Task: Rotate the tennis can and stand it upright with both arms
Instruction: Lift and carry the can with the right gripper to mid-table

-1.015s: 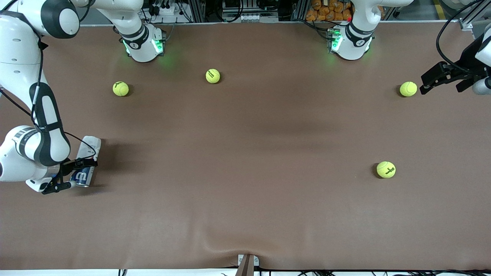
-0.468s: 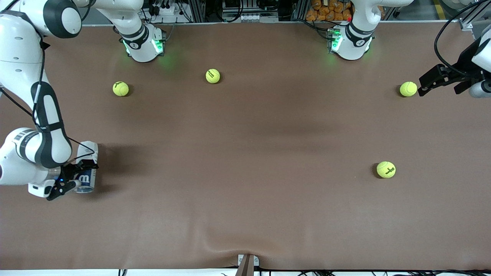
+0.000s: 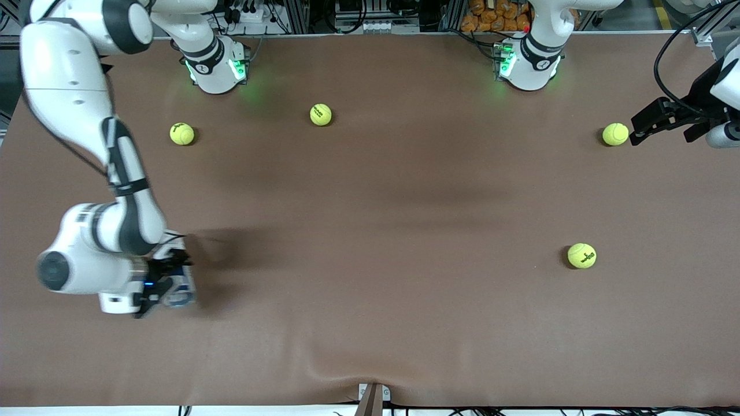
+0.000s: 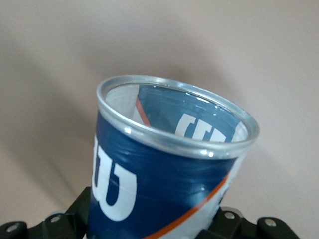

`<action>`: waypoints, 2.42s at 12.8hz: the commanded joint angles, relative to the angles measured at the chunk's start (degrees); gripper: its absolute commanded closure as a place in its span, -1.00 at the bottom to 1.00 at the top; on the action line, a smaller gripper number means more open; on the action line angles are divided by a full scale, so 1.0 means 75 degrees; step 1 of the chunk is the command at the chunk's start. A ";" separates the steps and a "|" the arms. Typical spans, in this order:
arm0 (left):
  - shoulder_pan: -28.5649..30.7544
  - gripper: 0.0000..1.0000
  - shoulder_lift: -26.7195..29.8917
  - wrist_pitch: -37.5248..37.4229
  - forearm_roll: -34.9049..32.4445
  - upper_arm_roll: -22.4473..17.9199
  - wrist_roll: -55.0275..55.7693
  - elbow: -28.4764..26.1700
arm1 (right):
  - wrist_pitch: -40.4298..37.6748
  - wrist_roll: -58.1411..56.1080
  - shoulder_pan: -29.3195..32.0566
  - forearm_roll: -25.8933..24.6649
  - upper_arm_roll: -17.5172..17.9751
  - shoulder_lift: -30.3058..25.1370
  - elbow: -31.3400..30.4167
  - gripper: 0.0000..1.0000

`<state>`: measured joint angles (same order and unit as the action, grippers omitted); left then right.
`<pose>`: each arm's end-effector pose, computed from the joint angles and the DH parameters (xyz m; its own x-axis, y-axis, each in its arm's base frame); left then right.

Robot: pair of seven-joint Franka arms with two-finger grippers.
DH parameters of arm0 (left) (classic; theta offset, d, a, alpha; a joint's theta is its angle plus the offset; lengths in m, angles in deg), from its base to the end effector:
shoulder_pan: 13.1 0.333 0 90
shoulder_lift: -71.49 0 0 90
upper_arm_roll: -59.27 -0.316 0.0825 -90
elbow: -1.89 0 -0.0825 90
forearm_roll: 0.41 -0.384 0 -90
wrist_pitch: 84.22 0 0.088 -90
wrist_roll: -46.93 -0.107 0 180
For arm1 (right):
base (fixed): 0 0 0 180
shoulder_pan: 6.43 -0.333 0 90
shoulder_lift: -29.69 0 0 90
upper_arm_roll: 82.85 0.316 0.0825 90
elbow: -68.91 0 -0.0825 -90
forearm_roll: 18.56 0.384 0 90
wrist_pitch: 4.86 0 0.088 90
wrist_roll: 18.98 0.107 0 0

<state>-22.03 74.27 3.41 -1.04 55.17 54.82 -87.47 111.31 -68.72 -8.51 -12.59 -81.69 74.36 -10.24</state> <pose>0.5337 -0.0428 0.6525 0.9984 0.0538 0.0191 0.0539 -0.9985 -0.0049 0.7176 0.0437 0.2372 0.6460 0.7633 -0.0109 0.7512 -0.6382 -0.1685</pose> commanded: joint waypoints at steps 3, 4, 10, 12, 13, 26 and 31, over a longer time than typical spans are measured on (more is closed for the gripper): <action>0.0077 -1.00 0.0016 0.0022 0.0096 0.0008 -0.0184 0.0008 | 0.0013 -0.0165 -0.1722 -0.0046 0.0560 -0.0483 -0.0087 -0.79; 0.0077 -1.00 0.0028 0.0022 0.0096 0.0008 -0.0184 -0.0015 | 0.0118 -0.0165 -0.2156 -0.0139 0.0549 -0.0518 -0.0145 -0.81; 0.0241 -1.00 0.0028 0.0022 0.0096 0.0008 -0.0278 -0.0039 | 0.1534 -0.0107 -0.4231 -0.0828 0.0502 -0.0507 -0.0556 -0.89; 0.0241 -1.00 0.0016 0.0022 0.0096 0.0008 -0.0266 -0.0051 | 0.1911 -0.0060 -0.4492 -0.1554 0.0502 -0.0448 -0.0743 -0.96; 0.0252 -1.00 0.0016 0.0022 0.0096 0.0008 -0.0278 -0.0097 | 0.2028 -0.0060 -0.4504 -0.1616 0.0502 -0.0436 -0.0883 -0.95; 0.0253 -1.00 -0.0007 -0.0060 0.0527 0.0043 -0.0290 -0.0156 | 0.0546 0.2861 -0.4375 -0.1546 0.0537 -0.1407 -0.1096 -1.00; 0.0124 -1.00 -0.1000 -0.0014 0.2211 0.0078 -0.0278 -0.0215 | -0.0724 0.5692 -0.3500 -0.1546 0.0490 -0.2379 -0.1095 -1.00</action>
<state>-20.87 70.71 3.32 10.76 55.49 53.74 -90.09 107.21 -30.13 -39.90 -23.74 -78.81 60.16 -16.86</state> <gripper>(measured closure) 0.000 0.000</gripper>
